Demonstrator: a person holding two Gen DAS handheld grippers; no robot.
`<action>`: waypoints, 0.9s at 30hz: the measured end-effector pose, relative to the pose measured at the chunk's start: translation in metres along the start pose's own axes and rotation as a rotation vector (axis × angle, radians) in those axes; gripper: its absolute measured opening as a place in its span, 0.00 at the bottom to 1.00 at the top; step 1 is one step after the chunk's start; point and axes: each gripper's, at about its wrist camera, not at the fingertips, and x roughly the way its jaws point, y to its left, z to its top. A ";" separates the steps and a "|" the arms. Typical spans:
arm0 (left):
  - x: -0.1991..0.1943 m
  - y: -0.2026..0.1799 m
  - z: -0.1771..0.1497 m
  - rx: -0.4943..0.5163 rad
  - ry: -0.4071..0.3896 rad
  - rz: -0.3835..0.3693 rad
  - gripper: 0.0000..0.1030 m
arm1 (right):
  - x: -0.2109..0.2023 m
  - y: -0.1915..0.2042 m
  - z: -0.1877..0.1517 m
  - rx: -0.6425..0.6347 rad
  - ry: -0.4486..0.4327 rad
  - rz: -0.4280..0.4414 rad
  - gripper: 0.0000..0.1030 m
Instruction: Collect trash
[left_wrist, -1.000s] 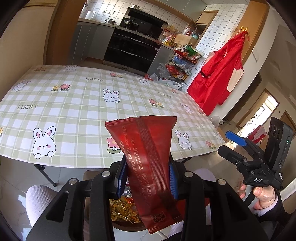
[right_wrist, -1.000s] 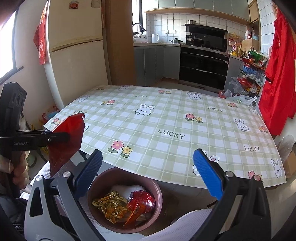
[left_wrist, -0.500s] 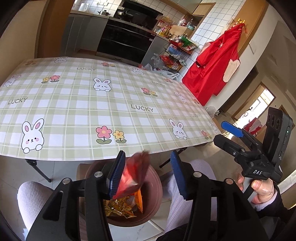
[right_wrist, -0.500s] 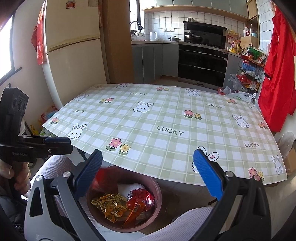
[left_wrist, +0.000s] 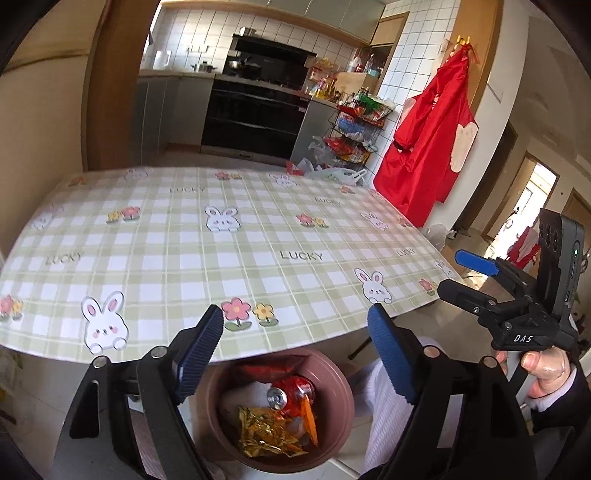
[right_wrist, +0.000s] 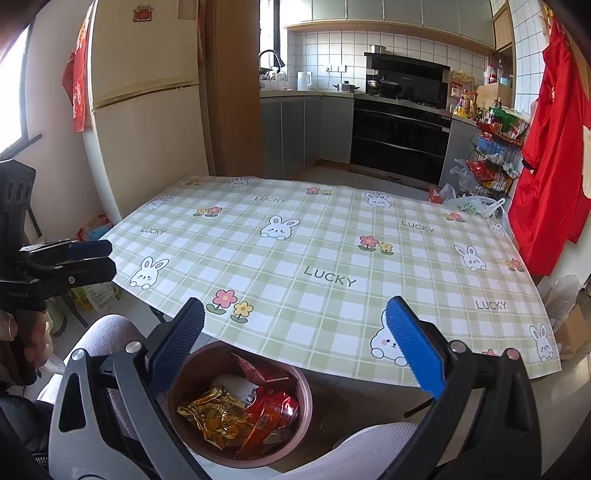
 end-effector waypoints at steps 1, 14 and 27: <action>-0.005 -0.001 0.005 0.024 -0.022 0.020 0.86 | -0.003 -0.001 0.005 -0.004 -0.011 -0.010 0.94; -0.076 -0.015 0.078 0.142 -0.277 0.142 0.94 | -0.066 -0.026 0.073 0.044 -0.202 -0.095 0.94; -0.088 -0.019 0.085 0.153 -0.299 0.149 0.94 | -0.078 -0.033 0.077 0.050 -0.215 -0.142 0.94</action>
